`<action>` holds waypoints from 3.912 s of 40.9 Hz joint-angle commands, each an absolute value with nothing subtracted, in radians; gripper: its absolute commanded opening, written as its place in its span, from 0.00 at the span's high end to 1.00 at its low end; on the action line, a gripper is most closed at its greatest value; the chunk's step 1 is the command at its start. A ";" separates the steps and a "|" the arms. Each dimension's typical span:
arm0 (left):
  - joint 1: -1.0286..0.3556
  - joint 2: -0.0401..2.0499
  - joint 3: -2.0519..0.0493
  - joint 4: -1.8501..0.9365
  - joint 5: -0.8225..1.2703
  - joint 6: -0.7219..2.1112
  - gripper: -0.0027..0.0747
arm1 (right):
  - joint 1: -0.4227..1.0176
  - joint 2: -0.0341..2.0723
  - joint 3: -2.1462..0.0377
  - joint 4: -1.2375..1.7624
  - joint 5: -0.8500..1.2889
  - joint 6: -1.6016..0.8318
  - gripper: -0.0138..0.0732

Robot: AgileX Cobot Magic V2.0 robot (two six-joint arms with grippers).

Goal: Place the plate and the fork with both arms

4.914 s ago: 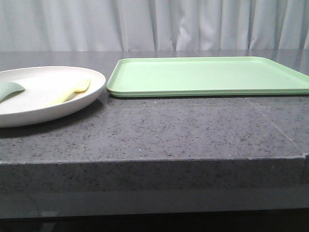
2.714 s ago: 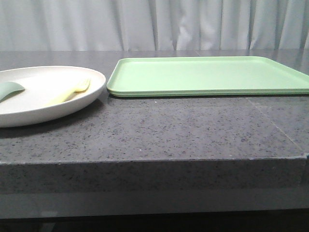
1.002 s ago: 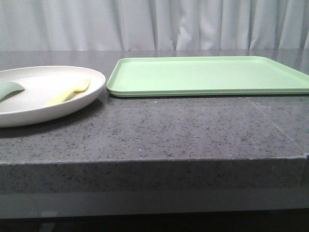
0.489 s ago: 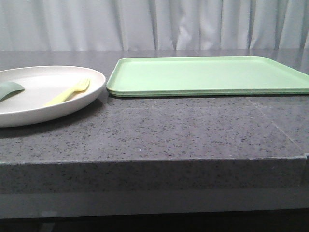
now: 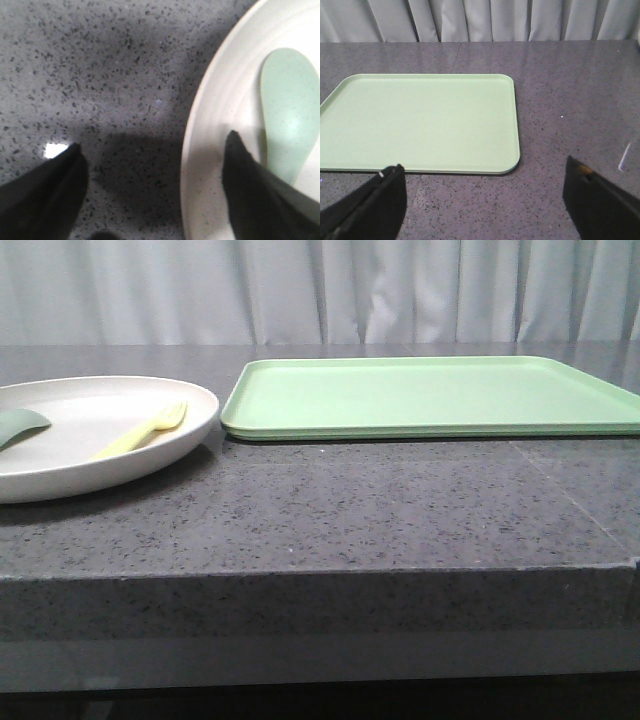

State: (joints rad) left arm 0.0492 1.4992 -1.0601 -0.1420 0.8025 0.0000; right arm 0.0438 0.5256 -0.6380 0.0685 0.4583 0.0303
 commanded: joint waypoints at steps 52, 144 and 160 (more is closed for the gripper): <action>0.277 1.416 -1.139 -0.840 0.897 0.379 0.99 | 0.046 0.536 -0.673 0.070 0.395 0.021 0.09; -0.432 2.114 -2.086 -0.349 0.822 -0.308 0.52 | 0.065 0.536 -0.673 0.070 0.393 0.021 0.09; -0.417 1.966 -2.106 -0.180 0.898 -0.206 0.61 | 0.065 0.536 -0.673 0.070 0.402 0.021 0.09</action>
